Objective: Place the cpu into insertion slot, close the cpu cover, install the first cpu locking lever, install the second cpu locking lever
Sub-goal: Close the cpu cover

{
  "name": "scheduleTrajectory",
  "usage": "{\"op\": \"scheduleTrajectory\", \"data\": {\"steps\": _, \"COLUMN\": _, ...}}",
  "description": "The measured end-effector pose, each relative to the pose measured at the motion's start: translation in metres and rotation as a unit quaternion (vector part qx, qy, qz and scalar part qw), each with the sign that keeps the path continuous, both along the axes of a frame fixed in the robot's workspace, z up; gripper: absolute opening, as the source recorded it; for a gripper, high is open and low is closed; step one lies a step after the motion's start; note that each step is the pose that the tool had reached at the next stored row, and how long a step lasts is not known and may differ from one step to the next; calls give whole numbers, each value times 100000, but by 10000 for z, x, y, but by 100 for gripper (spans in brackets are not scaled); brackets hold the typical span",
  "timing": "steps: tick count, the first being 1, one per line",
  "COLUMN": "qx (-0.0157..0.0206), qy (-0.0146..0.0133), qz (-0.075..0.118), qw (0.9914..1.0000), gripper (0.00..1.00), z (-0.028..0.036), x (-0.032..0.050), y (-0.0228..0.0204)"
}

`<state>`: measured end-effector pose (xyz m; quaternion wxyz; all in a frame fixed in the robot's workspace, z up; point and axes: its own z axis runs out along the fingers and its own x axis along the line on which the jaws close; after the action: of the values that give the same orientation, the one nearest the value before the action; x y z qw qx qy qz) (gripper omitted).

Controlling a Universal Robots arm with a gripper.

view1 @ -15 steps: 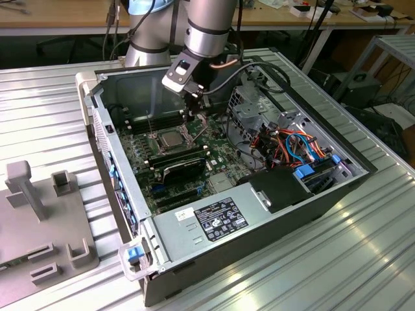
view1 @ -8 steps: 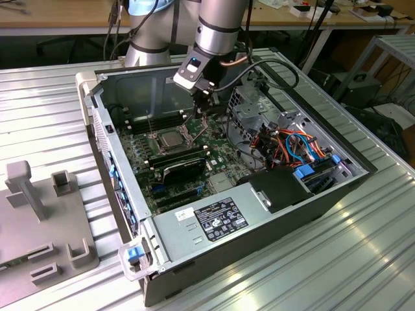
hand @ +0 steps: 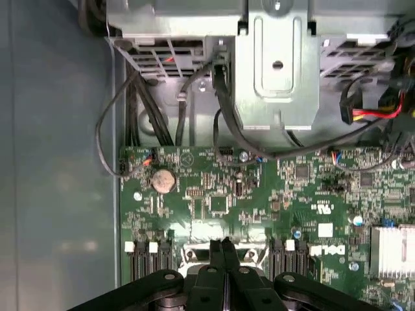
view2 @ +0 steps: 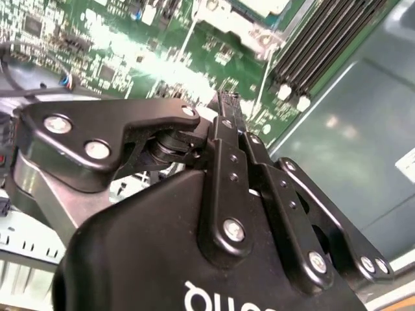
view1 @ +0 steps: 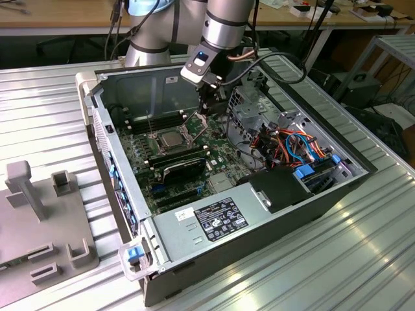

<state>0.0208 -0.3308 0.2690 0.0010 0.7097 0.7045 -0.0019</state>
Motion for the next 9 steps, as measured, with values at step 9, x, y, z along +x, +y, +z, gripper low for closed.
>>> {"op": "scheduleTrajectory", "data": {"steps": 9, "qx": 1, "qy": 38, "qz": 6, "qw": 100000, "gripper": 11, "z": -97, "x": 190, "y": 2}}
